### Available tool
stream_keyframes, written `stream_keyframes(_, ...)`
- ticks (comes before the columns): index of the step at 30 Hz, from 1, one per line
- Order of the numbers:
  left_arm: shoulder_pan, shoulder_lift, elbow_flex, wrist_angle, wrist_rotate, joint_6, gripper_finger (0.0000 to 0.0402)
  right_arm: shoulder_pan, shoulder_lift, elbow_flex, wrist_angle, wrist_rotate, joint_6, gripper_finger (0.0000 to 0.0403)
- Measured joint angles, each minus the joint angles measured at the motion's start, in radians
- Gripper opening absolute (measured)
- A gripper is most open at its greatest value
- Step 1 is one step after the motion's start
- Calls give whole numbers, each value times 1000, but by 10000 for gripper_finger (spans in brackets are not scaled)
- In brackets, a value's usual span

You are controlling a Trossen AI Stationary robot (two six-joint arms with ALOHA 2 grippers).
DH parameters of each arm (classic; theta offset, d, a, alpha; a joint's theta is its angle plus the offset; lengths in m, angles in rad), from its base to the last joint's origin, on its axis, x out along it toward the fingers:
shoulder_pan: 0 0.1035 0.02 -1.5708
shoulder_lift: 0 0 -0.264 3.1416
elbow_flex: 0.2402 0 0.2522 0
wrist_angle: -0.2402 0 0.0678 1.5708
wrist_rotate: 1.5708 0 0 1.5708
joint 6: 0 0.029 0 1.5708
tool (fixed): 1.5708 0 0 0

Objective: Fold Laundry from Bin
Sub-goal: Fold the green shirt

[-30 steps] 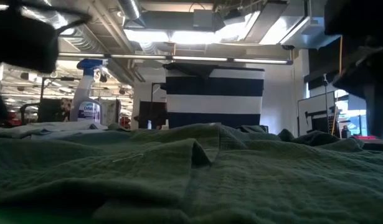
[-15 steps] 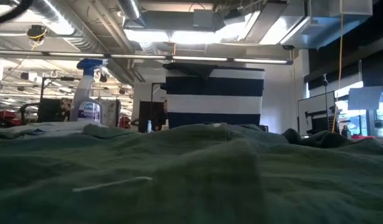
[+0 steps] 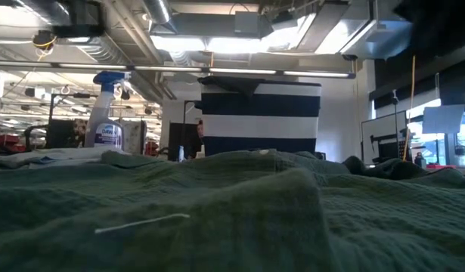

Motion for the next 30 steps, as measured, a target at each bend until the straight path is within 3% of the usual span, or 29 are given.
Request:
stream_keyframes(3, 131, -64, 0, -88, -12, 153, 96, -123, -80, -33, -70, 56, 1, 177)
stream_keyframes(9, 429, -101, 0, -262, -15, 470, 96, -450, -191, -206, -37, 47, -2, 177)
stream_keyframes(13, 607, -53, -1, -282, -17, 627, 96, -661, -205, -359, 146, -98, -5, 177)
stream_keyframes(16, 702, -2, -1, -272, 0, 728, 96, -764, -197, -460, 371, -232, -1, 177)
stream_keyframes(18, 749, 36, -1, -273, 2, 781, 96, -812, -181, -507, 489, -265, 2, 177)
stream_keyframes(22, 816, 96, -1, -272, 2, 836, 96, -896, -134, -532, 558, -235, -7, 177)
stream_keyframes(27, 865, 130, -1, -256, 2, 869, 96, -1000, -100, -507, 335, -38, 1, 177)
stream_keyframes(30, 890, 132, -1, -228, -9, 898, 96, -1048, -103, -449, 319, 36, -19, 177)
